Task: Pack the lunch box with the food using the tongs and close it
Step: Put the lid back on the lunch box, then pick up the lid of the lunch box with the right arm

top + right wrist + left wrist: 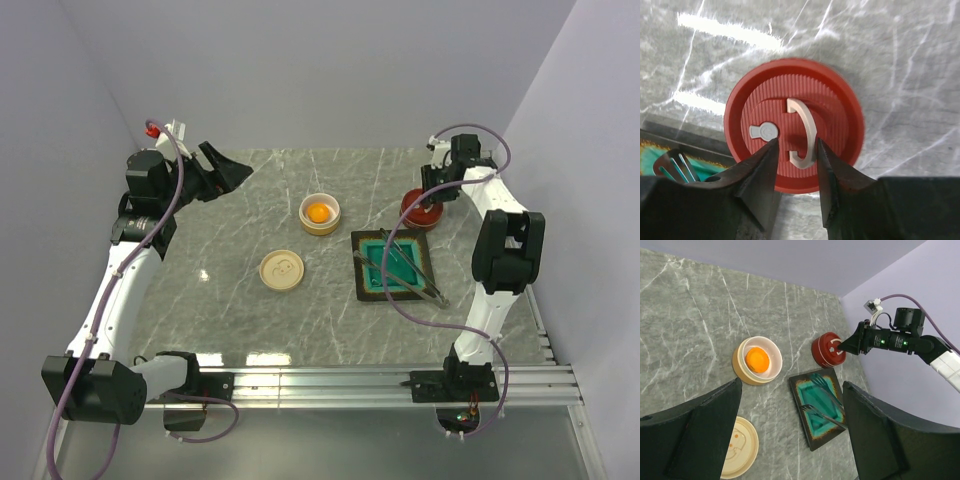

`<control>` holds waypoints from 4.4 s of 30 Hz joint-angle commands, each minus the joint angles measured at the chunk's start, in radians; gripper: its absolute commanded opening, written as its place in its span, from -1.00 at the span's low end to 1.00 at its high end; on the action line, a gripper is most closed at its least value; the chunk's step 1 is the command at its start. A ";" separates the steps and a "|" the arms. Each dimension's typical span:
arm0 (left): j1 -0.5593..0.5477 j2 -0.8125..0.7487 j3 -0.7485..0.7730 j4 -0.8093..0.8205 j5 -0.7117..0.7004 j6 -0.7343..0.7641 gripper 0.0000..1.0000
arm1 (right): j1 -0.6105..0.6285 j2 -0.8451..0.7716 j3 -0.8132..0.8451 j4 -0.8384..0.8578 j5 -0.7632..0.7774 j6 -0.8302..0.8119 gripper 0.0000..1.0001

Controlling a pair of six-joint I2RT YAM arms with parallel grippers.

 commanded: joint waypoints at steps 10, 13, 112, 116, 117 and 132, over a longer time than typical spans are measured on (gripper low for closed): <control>0.004 -0.022 -0.002 0.017 0.009 0.031 0.75 | -0.008 -0.024 0.105 -0.023 0.059 0.008 0.08; 0.004 -0.010 0.012 -0.014 0.038 0.089 0.79 | -0.011 -0.039 0.118 -0.058 0.053 -0.002 0.09; 0.315 -0.125 -0.215 -0.017 0.547 0.312 0.86 | 0.865 -0.188 -0.074 0.042 -0.436 -0.161 -1.00; 0.315 -0.174 -0.249 0.124 0.590 0.175 0.81 | 0.765 -0.259 -0.054 0.117 -0.580 -0.004 -1.00; 0.315 -0.191 -0.266 0.173 0.592 0.133 0.81 | 0.750 -0.285 -0.050 0.129 -0.608 0.020 -1.00; 0.187 -0.323 -0.455 0.700 0.457 -0.313 0.74 | 0.590 -0.483 -0.134 0.779 -0.917 0.854 -1.00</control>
